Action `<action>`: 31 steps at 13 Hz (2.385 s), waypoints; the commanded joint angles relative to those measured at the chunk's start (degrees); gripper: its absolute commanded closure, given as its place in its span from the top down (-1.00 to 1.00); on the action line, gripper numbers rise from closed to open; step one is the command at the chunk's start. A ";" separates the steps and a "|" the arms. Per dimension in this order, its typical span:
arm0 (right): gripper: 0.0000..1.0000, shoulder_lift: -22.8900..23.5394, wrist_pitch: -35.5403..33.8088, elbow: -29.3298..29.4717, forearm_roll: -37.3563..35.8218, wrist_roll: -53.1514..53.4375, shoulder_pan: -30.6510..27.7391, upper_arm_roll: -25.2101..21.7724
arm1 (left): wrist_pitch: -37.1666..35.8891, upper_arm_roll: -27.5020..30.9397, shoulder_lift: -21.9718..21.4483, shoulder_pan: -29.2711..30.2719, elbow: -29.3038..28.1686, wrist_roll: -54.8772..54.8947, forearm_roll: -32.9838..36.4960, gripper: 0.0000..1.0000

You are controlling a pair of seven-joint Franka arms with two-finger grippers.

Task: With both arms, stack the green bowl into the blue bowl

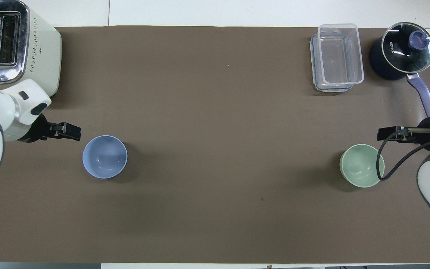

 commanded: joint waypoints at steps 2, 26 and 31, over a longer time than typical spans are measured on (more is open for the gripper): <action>1.00 -2.44 7.96 -9.66 0.23 -2.05 -2.14 0.28 | 11.02 0.15 1.45 0.41 -8.98 2.35 1.03 0.98; -1.00 1.35 21.91 -19.55 0.23 -5.57 -7.69 0.45 | 1.15 -0.20 11.22 -21.61 10.02 -25.57 -5.04 -1.00; -1.00 0.29 8.19 -7.95 0.14 -5.49 -7.25 1.15 | 11.46 -0.20 13.92 -31.57 4.02 -29.81 -7.59 -1.00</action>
